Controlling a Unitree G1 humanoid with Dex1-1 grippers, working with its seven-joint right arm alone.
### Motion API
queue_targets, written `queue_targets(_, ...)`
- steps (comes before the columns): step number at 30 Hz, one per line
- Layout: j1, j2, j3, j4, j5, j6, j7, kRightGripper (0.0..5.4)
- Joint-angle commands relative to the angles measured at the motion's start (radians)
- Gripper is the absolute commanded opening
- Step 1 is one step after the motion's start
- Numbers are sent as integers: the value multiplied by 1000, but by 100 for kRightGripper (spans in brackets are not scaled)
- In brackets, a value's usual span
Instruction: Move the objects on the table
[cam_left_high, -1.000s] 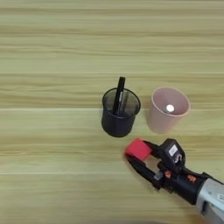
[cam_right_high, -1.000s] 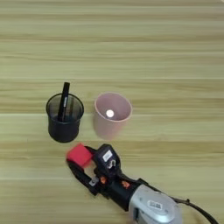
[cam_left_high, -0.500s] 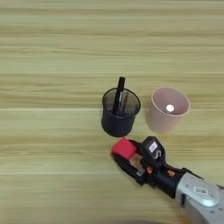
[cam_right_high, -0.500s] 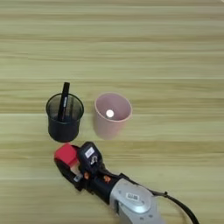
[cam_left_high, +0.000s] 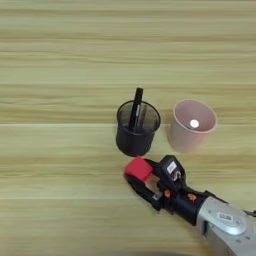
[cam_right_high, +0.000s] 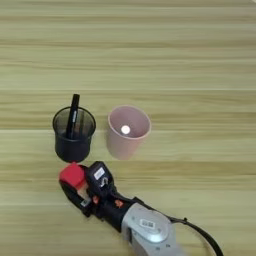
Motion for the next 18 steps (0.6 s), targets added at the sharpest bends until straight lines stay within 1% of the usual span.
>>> queue_targets(1, -8, -9, -11, -40, 7, -26, -15, 306)
queue_targets(5, -1, -11, -10, -50, 9, -25, -15, 336)
queue_targets(7, 6, -14, -11, -58, 10, -25, -14, 362)
queue_targets(8, 9, -15, -12, -61, 11, -24, -14, 362)
queue_targets(10, 14, -17, -20, -71, 14, -23, -14, 391)
queue_targets(14, 20, -20, -56, -93, 26, -26, -24, 421)
queue_targets(15, 18, -21, -70, -101, 32, -25, -26, 439)
queue_targets(18, 6, -27, -116, -138, 51, -13, -31, 471)
